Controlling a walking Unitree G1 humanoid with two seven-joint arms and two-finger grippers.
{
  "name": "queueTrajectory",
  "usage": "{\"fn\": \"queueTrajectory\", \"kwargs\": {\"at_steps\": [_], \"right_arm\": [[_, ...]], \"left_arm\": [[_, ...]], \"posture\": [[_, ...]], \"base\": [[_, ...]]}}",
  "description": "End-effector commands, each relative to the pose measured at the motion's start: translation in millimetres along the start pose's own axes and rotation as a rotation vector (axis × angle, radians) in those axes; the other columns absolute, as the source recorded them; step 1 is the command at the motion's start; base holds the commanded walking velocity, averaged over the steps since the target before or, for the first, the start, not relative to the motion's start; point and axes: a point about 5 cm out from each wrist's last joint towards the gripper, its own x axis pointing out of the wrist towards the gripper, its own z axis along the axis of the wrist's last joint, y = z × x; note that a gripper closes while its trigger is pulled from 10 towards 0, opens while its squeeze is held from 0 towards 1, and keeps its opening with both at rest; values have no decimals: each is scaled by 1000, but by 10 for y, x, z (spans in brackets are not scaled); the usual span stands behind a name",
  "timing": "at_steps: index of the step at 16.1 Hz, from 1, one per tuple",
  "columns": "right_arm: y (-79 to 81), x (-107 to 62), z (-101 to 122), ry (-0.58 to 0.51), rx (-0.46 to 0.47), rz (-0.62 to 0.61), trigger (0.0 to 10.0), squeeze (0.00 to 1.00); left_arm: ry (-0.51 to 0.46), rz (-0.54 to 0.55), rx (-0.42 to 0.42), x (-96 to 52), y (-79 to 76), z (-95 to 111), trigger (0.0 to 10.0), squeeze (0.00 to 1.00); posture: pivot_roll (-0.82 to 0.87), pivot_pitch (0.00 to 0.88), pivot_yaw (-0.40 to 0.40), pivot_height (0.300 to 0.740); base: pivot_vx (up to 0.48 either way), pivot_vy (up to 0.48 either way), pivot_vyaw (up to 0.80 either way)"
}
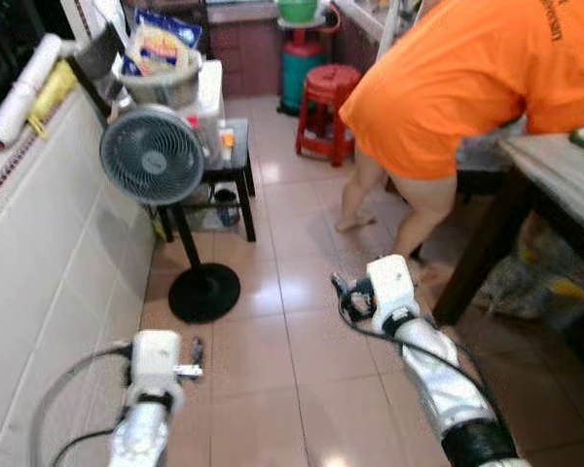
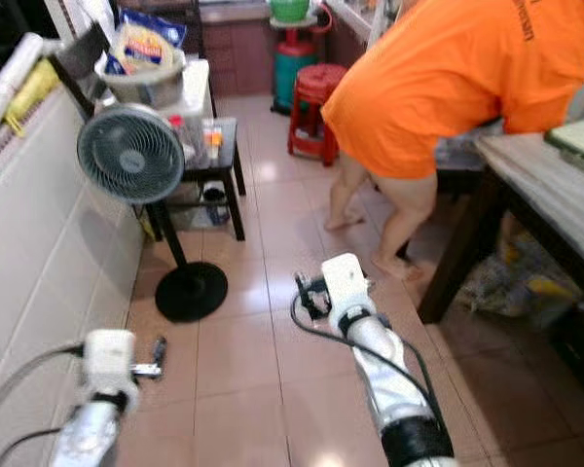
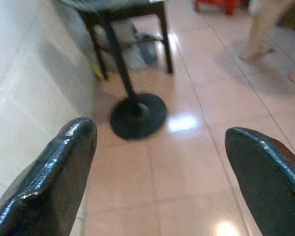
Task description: Setting the table
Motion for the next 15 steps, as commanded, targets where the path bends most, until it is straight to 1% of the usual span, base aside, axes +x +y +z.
{"fn": "queueTrajectory", "kwargs": {"at_steps": [1, 2, 3, 4, 6, 7, 8, 10, 11, 12, 13, 14, 15], "right_arm": [[-16, -4, -96, 35, -13, -9, 10000, 0], [4, -7, -192, 71, -5, -6, 10000, 0], [38, -18, -291, 113, -7, 4, 10000, 0], [91, -51, -445, 180, -14, 18, 10000, 0], [128, -87, -559, 232, -5, 24, 10000, 0], [174, -151, -715, 308, 1, 33, 10000, 0], [209, -226, -854, 379, 16, 36, 10000, 0], [257, -306, -977, 447, 18, 49, 10000, 0], [307, -385, -1088, 516, 26, 64, 10000, 0], [343, -441, -1160, 561, 28, 76, 10000, 0], [364, -498, -1221, 593, 16, 90, 10000, 0], [357, -561, -1285, 622, 10, 93, 10000, 0], [344, -585, -1307, 631, 11, 88, 10000, 0]], "left_arm": [[35, -31, -10, 7, -10, -97, 10000, 0], [71, -46, -13, 28, -28, -193, 10000, 0], [107, -43, 28, 36, -29, -276, 10000, 0], [160, -62, 51, 40, -79, -383, 10000, 0], [197, -83, 68, 38, -129, -454, 10000, 0], [268, -118, 96, 25, -190, -574, 10000, 0], [330, -143, 105, -1, -224, -671, 10000, 0], [386, -145, 99, -37, -214, -754, 10000, 0], [437, -154, 135, -85, -184, -837, 10000, 0], [472, -164, 166, -129, -162, -899, 10000, 0], [499, -166, 174, -169, -152, -951, 10000, 0], [526, -165, 174, -212, -175, -1003, 10000, 0], [532, -164, 173, -228, -197, -1021, 10000, 0]], "posture": [[-19, 0, 37, 740], [-19, 0, 37, 740], [-19, 0, 37, 740], [-15, 0, 37, 740], [-13, 0, 38, 740], [-18, 0, 35, 740], [-18, 0, 35, 740], [-34, 0, 34, 740], [-61, 0, 44, 740], [-74, 0, 51, 740], [-76, 0, 52, 740], [-79, 0, 53, 740], [-79, 0, 54, 740]], "base": [[0, 0, 0], [0, 0, 0], [0, 0, 0], [0, 0, 0], [0, 0, 0], [0, 0, 0], [0, 0, 0], [0, 0, 0], [0, 0, 0], [0, 0, 0], [0, 0, 0], [0, 0, 0], [0, 0, 0]]}}
